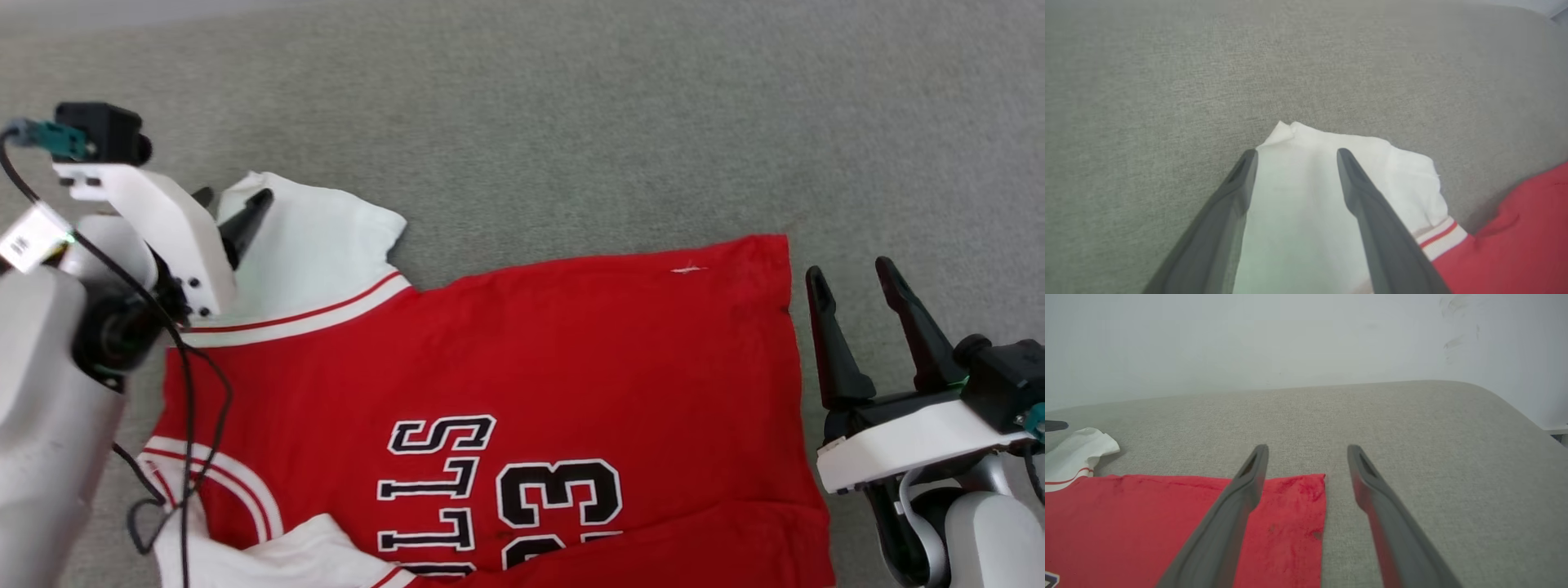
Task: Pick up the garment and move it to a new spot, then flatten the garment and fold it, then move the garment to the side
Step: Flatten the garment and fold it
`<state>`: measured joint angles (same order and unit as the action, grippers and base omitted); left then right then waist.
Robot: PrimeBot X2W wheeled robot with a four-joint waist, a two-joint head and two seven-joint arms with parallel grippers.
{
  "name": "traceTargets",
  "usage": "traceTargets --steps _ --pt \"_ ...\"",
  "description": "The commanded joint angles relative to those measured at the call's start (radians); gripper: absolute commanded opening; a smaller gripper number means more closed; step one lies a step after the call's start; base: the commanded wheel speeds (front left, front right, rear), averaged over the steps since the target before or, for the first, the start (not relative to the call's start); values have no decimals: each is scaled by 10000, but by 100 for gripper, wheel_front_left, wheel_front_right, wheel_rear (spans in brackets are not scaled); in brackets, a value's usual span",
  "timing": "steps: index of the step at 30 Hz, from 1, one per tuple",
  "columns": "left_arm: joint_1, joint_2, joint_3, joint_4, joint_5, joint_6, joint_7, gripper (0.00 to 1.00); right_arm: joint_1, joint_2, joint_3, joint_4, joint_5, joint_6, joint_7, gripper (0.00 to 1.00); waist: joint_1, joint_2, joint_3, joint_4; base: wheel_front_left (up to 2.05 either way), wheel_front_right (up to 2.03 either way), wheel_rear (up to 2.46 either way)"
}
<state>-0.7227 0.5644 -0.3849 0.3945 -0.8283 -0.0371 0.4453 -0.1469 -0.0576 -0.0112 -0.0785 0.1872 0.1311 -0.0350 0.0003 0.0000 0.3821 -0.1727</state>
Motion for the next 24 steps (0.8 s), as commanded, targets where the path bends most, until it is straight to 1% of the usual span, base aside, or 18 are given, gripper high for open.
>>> traceTargets --steps 1,4,8,11,13,14,15,17,20,24 --pt "-376 181 -53 202 -126 -57 546 100 -230 66 29 99 75 -10 -126 100 -3 0 423 -417 0 0 0" --pt "-793 481 -128 647 -326 46 1703 100 -244 82 103 321 178 -10 -252 100 -3 0 580 -615 0 0 0" --pt "-941 822 -418 1105 -389 420 3262 100 -282 85 133 557 402 -10 -389 100 -3 0 740 -809 0 0 0" --pt "-749 818 -666 1249 -631 622 4392 100 -297 87 81 726 559 -10 -420 100 -3 0 823 -864 0 0 0" --pt "-703 793 -735 1202 -666 679 4595 100 -325 88 48 759 618 -10 -442 100 -3 0 851 -867 0 0 0" --pt "-647 726 -777 1132 -727 706 4684 56 -366 88 20 809 695 -10 -433 100 -3 0 880 -867 0 0 0" --pt "-542 485 -788 939 -776 680 4471 0 -526 87 -34 1018 871 -10 -263 100 -3 0 889 -833 0 0 0" --pt "-561 292 -679 861 -875 537 4131 0 -658 9 -1 1246 1048 -10 26 100 -3 0 827 -794 0 0 0" --pt "-606 344 -625 912 -794 436 3770 0 -1033 -423 71 1690 1478 -11 673 100 -3 0 643 -711 0 0 0" --pt "-870 235 -609 753 -611 317 3260 0 -1610 -1190 467 2375 2361 -8 2257 100 -3 0 353 -436 0 0 0"
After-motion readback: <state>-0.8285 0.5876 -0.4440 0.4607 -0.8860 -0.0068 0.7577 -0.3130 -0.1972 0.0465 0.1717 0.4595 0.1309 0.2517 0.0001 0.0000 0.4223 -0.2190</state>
